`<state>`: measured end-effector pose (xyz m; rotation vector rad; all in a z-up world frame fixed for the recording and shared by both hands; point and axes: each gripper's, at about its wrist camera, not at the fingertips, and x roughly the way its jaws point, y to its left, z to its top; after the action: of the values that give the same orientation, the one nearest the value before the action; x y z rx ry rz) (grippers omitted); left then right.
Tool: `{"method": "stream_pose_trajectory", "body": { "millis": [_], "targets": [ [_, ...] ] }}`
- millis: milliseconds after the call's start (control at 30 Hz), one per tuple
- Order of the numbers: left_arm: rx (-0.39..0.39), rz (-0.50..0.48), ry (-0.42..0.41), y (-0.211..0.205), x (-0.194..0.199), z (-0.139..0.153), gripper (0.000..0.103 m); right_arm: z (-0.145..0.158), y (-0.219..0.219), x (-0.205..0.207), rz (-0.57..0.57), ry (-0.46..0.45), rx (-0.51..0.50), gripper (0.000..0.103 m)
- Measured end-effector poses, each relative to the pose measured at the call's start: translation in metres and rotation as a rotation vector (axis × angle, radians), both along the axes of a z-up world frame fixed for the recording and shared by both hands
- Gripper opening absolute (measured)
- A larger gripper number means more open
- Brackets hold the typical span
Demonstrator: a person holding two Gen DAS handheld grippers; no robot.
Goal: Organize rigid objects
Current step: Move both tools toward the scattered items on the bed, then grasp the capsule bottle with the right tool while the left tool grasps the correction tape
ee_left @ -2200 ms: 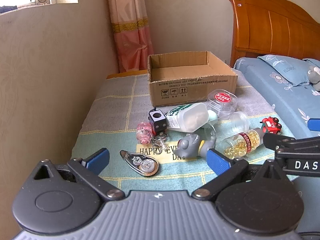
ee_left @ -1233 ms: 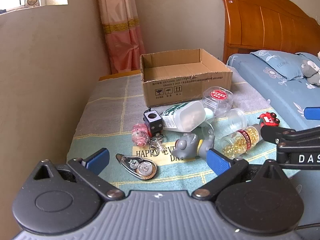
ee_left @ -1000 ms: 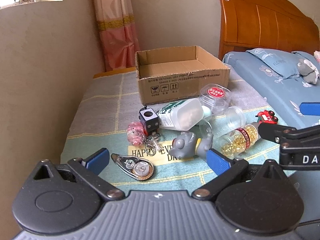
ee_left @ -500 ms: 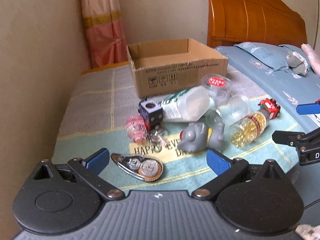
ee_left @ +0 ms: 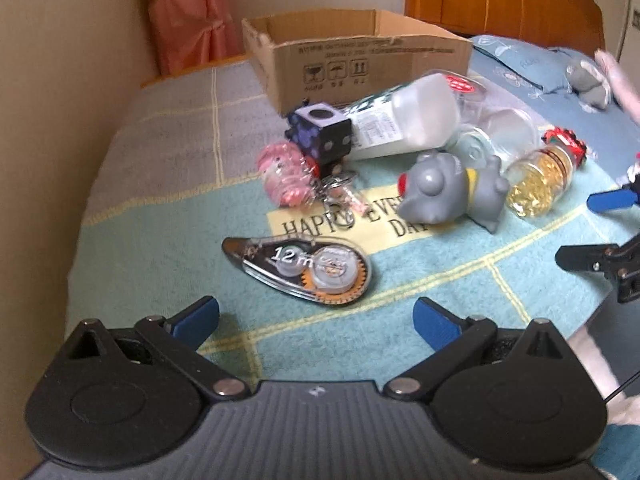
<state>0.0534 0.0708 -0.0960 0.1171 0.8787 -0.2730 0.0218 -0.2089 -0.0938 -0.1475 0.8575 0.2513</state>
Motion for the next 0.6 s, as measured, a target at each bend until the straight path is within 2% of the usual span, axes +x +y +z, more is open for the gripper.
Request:
{"method": "stream_pose_trajectory", "body": {
  "millis": [200, 600],
  "targets": [
    [-0.01, -0.044, -0.02, 0.008, 0.007, -0.001, 0.103, 0.002, 0.002, 0.004, 0.023, -0.002, 0.001, 0.103],
    [-0.018, -0.149, -0.047, 0.012, 0.032, -0.005, 0.103, -0.002, 0.004, 0.012, -0.002, -0.074, 0.019, 0.103]
  ]
}}
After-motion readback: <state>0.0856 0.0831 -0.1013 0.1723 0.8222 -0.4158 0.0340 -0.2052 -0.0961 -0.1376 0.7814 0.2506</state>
